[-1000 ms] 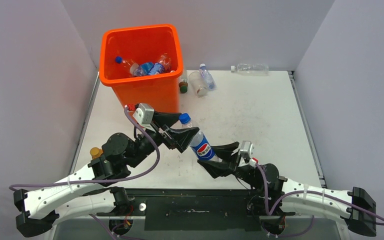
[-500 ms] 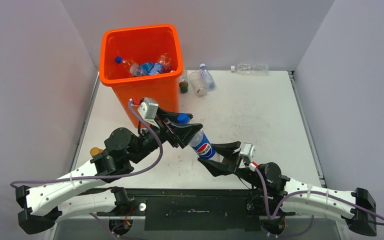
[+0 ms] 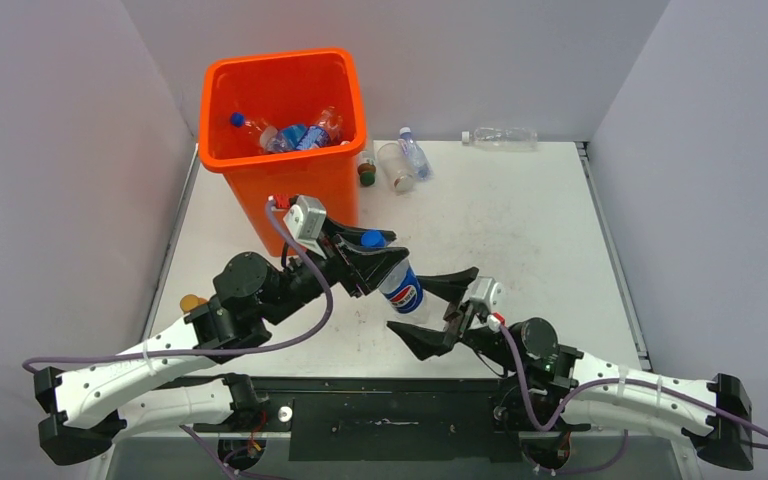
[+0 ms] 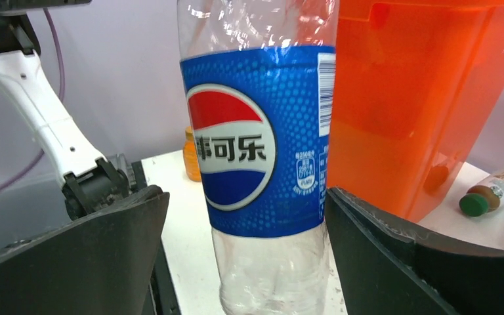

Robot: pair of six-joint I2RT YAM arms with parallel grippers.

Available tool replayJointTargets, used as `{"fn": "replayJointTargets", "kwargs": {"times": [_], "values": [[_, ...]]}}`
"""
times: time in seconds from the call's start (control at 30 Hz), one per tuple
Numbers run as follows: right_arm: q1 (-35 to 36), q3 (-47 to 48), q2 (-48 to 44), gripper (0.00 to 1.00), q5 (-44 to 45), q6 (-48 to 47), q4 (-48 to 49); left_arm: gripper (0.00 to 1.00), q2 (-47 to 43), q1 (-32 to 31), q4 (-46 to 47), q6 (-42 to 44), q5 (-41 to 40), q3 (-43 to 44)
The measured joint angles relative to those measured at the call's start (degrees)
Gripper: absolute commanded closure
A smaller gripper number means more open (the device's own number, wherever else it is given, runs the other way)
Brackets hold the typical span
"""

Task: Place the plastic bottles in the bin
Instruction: Pick up the plastic bottle from the corner of the board, then place the plastic bottle in the trash bin.

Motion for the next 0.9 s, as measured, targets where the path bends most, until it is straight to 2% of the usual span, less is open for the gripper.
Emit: {"fn": "replayJointTargets", "kwargs": {"times": [0.17, 0.33, 0.53, 0.7, 0.8, 0.9], "values": [[0.00, 6.51, 0.04, 0.10, 2.58, 5.86, -7.63, 1.00, -0.39, -0.02, -0.98, 5.11, -0.94, 2.21], [0.00, 10.34, -2.14, 0.10, 8.68, 13.46, -14.40, 1.00, -3.52, 0.00, -1.38, 14.78, -3.76, 6.29], [0.00, 7.89, -9.84, 0.10, 16.28, 17.90, -18.21, 1.00, -7.13, 0.00, 3.54, 32.04, -7.52, 12.59], [0.00, 3.63, -15.63, 0.10, 22.29, 19.63, -19.26, 1.00, -1.73, 0.33, 7.10, 45.00, -12.94, 25.27], [0.00, 2.56, -15.76, 0.10, 26.18, 20.57, -20.90, 1.00, 4.22, 4.37, 8.00, 47.71, -15.43, 33.35], [0.00, 2.34, -14.40, 0.10, 31.98, 21.94, -22.45, 1.00, 9.46, 12.66, 4.63, 43.71, -14.49, 38.42]]}}
